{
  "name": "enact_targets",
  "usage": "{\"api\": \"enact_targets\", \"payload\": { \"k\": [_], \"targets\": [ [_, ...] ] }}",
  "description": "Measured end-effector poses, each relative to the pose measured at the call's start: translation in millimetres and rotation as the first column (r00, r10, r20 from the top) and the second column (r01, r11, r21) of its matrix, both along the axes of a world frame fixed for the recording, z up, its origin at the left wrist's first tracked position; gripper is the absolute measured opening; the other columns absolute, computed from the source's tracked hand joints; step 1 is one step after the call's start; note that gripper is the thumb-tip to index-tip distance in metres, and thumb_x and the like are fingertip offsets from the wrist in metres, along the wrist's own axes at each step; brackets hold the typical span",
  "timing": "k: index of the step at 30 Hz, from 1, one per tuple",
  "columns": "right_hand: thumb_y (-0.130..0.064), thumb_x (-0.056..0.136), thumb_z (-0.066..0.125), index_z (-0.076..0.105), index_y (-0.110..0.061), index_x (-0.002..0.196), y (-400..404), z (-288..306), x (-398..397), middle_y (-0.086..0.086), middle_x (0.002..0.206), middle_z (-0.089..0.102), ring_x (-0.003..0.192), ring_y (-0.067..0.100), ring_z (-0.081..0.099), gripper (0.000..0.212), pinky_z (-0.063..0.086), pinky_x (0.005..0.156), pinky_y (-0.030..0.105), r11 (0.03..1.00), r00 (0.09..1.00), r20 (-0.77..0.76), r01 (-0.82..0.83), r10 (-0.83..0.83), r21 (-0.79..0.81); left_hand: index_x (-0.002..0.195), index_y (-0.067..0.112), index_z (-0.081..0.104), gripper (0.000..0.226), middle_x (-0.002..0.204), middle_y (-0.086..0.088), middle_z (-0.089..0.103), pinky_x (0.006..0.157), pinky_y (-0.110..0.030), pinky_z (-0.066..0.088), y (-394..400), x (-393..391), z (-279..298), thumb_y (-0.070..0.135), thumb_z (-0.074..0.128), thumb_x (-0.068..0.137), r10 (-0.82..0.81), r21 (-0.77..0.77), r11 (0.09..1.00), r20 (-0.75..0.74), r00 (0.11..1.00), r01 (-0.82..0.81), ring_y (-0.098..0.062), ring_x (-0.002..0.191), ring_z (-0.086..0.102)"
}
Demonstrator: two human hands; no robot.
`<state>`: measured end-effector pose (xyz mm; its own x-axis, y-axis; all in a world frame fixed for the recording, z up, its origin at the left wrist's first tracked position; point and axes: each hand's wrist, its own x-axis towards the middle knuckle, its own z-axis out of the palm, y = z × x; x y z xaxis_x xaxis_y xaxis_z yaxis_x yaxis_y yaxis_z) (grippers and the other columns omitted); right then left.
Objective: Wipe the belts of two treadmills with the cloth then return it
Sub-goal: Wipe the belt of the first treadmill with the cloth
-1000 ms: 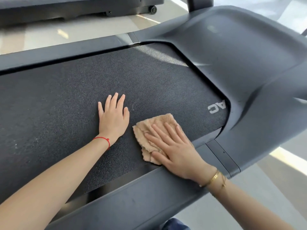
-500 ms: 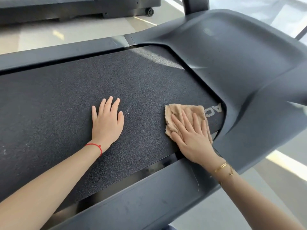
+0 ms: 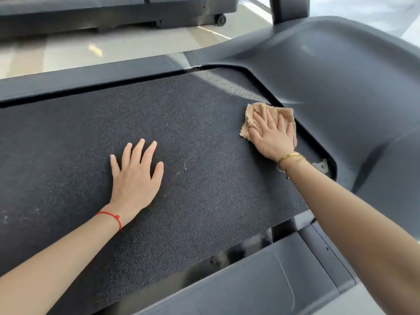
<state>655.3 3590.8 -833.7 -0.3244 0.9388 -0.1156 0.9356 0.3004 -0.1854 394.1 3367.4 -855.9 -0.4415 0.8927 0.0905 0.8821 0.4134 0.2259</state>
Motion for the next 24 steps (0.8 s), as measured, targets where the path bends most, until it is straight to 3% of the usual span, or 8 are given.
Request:
{"api": "enact_targets", "payload": {
  "k": [5,8,13,18,20,24],
  "targets": [
    [-0.057,0.100,0.017,0.009,-0.044,0.156,28.7,-2.6,-53.9,-0.013,0.165,-0.007,0.152,0.031,-0.011,0.058,-0.015,0.119,0.053,0.994,0.994,-0.017,-0.107,0.107,-0.012,0.155,0.027,0.023,0.058,0.163,-0.001,0.018,0.119,-0.062,0.006,4.8,-2.7,-1.7,0.044,0.032,0.100,0.021,0.000,1.000,-0.024,0.999,-0.021,-0.025,0.151,0.010],
    [-0.054,0.102,0.020,0.008,-0.045,0.156,10.6,-2.2,-94.3,-0.015,0.165,-0.007,0.152,0.031,-0.009,0.056,-0.012,0.120,0.053,0.962,0.961,-0.046,-0.274,0.274,-0.011,0.154,0.026,0.026,0.058,0.162,-0.002,0.021,0.118,-0.063,0.009,6.1,-1.5,-1.7,0.042,0.034,0.099,0.034,0.000,0.999,-0.035,0.999,-0.034,-0.026,0.150,0.013],
    [-0.054,0.103,0.016,0.004,-0.044,0.156,-85.7,-7.3,-100.9,-0.018,0.164,-0.008,0.152,0.028,-0.011,0.055,-0.014,0.121,0.048,0.760,0.758,-0.061,-0.648,0.650,0.049,0.154,0.025,0.025,0.058,0.162,-0.001,0.020,0.117,-0.064,0.011,5.8,-2.0,-1.1,0.041,0.029,0.099,0.035,-0.015,0.999,-0.054,0.998,-0.036,-0.026,0.150,0.013],
    [-0.059,0.101,0.013,0.003,-0.045,0.156,-111.0,-7.9,-65.6,-0.020,0.164,-0.006,0.152,0.018,-0.016,0.058,-0.012,0.123,0.043,0.638,0.637,-0.039,-0.768,0.770,0.049,0.155,0.025,0.022,0.065,0.163,0.000,0.018,0.118,-0.062,0.010,4.6,-1.6,0.6,0.045,0.016,0.093,0.024,-0.037,0.999,-0.073,0.997,-0.026,-0.025,0.151,0.011],
    [-0.060,0.100,0.012,0.007,-0.044,0.156,-87.5,-6.9,-71.6,-0.018,0.164,-0.004,0.152,0.019,-0.014,0.059,-0.010,0.123,0.044,0.669,0.669,-0.022,-0.741,0.743,0.063,0.155,0.026,0.021,0.064,0.163,0.001,0.017,0.118,-0.062,0.009,5.0,-0.3,0.8,0.044,0.017,0.094,0.030,-0.043,0.999,-0.070,0.997,-0.033,-0.025,0.151,0.010],
    [-0.053,0.103,0.021,0.010,-0.041,0.157,-13.7,-7.0,-110.2,-0.016,0.165,-0.006,0.153,0.027,-0.006,0.056,-0.009,0.122,0.050,0.855,0.859,0.008,-0.511,0.513,0.084,0.156,0.028,0.018,0.064,0.164,0.002,0.016,0.119,-0.061,0.007,6.8,1.4,1.2,0.044,0.014,0.095,0.043,-0.058,0.997,-0.067,0.997,-0.046,-0.024,0.152,0.009]
  ]
}}
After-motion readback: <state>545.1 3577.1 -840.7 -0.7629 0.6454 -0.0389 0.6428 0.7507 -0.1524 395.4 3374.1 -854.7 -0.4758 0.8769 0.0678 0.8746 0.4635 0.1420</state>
